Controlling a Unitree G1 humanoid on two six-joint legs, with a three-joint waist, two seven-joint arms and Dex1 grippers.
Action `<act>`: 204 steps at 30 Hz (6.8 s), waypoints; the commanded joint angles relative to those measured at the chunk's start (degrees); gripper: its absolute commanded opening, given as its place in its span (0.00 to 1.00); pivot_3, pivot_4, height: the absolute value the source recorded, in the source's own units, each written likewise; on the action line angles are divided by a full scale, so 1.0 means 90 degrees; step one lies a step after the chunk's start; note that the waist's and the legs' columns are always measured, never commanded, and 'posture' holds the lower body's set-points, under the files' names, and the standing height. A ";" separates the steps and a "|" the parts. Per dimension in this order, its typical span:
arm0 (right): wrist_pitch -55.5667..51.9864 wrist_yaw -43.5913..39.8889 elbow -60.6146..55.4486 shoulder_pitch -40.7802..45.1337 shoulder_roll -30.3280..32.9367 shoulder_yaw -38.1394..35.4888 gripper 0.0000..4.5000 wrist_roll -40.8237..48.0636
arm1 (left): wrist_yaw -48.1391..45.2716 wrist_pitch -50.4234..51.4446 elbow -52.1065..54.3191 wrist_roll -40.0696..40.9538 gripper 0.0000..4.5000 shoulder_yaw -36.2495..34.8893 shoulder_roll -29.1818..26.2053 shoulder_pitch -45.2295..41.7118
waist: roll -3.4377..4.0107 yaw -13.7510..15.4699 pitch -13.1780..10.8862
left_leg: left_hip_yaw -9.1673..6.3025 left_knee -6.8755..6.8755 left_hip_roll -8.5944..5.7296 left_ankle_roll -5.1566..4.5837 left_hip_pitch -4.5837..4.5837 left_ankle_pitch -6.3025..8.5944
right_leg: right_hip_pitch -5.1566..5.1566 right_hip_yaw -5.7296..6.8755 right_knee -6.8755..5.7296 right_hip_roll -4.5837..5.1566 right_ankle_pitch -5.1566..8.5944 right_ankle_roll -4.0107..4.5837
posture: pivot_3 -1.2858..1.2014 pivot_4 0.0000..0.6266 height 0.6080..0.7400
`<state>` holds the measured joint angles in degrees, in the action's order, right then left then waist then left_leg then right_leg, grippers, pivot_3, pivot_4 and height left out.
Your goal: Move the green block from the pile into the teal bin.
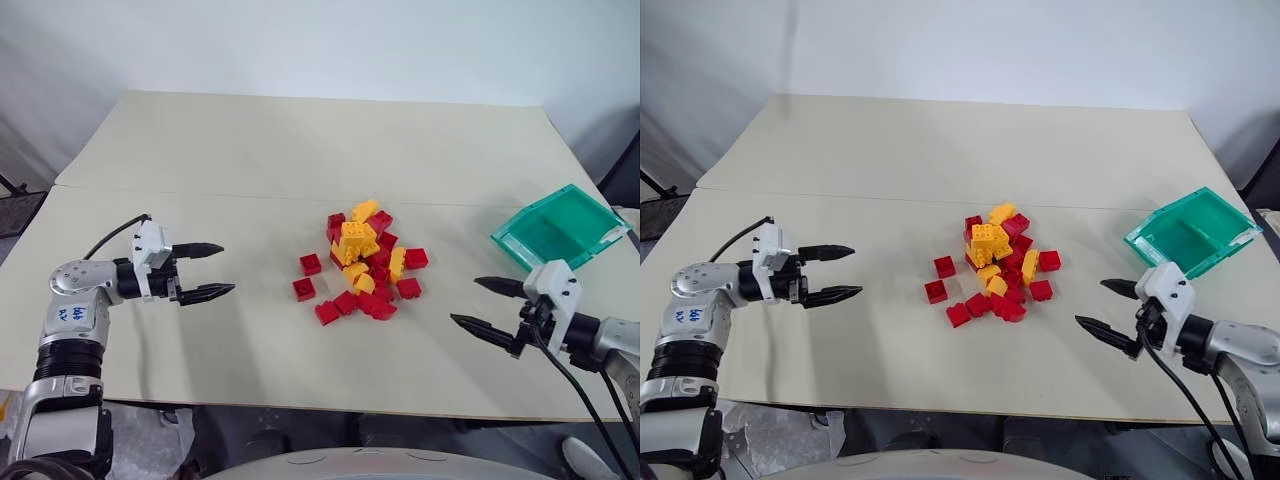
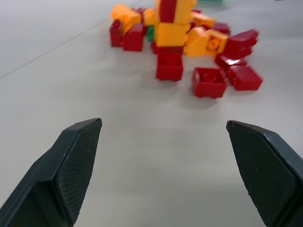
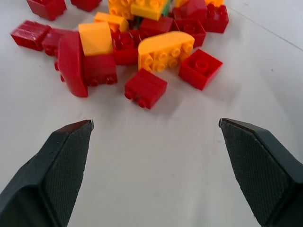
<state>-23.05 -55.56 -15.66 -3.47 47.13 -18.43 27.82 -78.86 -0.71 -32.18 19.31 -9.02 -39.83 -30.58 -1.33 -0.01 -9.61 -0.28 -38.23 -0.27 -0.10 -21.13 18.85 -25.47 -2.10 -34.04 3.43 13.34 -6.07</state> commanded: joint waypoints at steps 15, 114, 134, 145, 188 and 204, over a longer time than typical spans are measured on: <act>-0.2319 0.1508 -0.2439 0.1144 -0.0280 0.0792 0.95 0.1230 | 0.0162 0.0501 0.0590 0.0318 1.00 -0.0001 0.0136 -0.0160 | 0.0000 -0.0006 0.0000 | -0.0007 -0.0002 0.0007 0.0001 0.0001 -0.0001 | -0.0001 0.0002 -0.0006 0.0007 0.0000 0.0001 | 0.52 0.24 1.00; -0.3220 0.1922 0.4175 0.6865 -0.1486 0.3634 0.99 -0.1956 | -0.0428 -0.0382 0.0368 0.0800 1.00 -0.0077 0.0997 -0.0259 | 0.0054 -0.0021 -0.0034 | 0.0029 -0.0011 0.0000 -0.0003 -0.0029 0.0002 | -0.0036 0.0020 0.0003 0.0012 0.0000 0.0001 | 0.52 0.24 1.00; -0.2992 0.0153 0.5395 0.7589 -0.1846 0.4770 0.99 -0.3114 | -0.0181 -0.0372 0.0712 0.0848 1.00 -0.0139 0.1109 0.0023 | 0.0049 -0.0210 -0.0030 | 0.0097 -0.0015 0.0010 -0.0026 -0.0013 0.0015 | -0.0058 0.0023 -0.0027 0.0019 0.0000 0.0000 | 0.52 0.24 1.00; -0.2421 0.0084 0.6355 0.7856 -0.2377 0.4653 0.99 -0.3480 | -0.0069 -0.0331 0.0936 0.0861 1.00 -0.0123 0.1173 0.0123 | 0.0047 -0.0211 -0.0028 | 0.0095 -0.0041 0.0006 -0.0024 -0.0012 0.0014 | -0.0058 0.0020 -0.0053 0.0033 0.0000 0.0001 | 0.52 0.24 1.00; -0.3262 0.3622 0.2138 0.4520 0.0090 0.0238 0.41 -0.3370 | 0.2333 -0.0315 -0.0674 -0.0850 1.00 0.1385 0.3327 -0.2848 | 0.0068 -0.0023 -0.0043 | 0.0122 -0.0095 -0.0026 -0.0041 -0.0082 0.0023 | -0.0112 -0.0007 -0.0061 0.0007 -0.0015 -0.0027 | 0.52 0.24 1.00; -0.2151 0.2441 0.1179 0.4000 -0.0082 0.0613 1.00 -0.2347 | 0.1963 0.1314 0.0522 -0.0034 1.00 0.0754 0.2375 -0.2073 | 0.0073 -0.0040 -0.0044 | 0.0125 -0.0094 -0.0010 -0.0043 -0.0081 0.0020 | -0.0113 -0.0014 -0.0061 0.0003 -0.0019 -0.0032 | 0.52 0.24 1.00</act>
<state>-44.55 -28.75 0.88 34.09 45.01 -13.33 3.41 -59.15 9.73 -31.69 16.78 -0.23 -15.85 -50.96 -0.68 -0.36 -10.00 0.86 -39.07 -0.34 -0.49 -21.84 19.03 -26.49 -2.23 -34.59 3.42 13.17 -6.36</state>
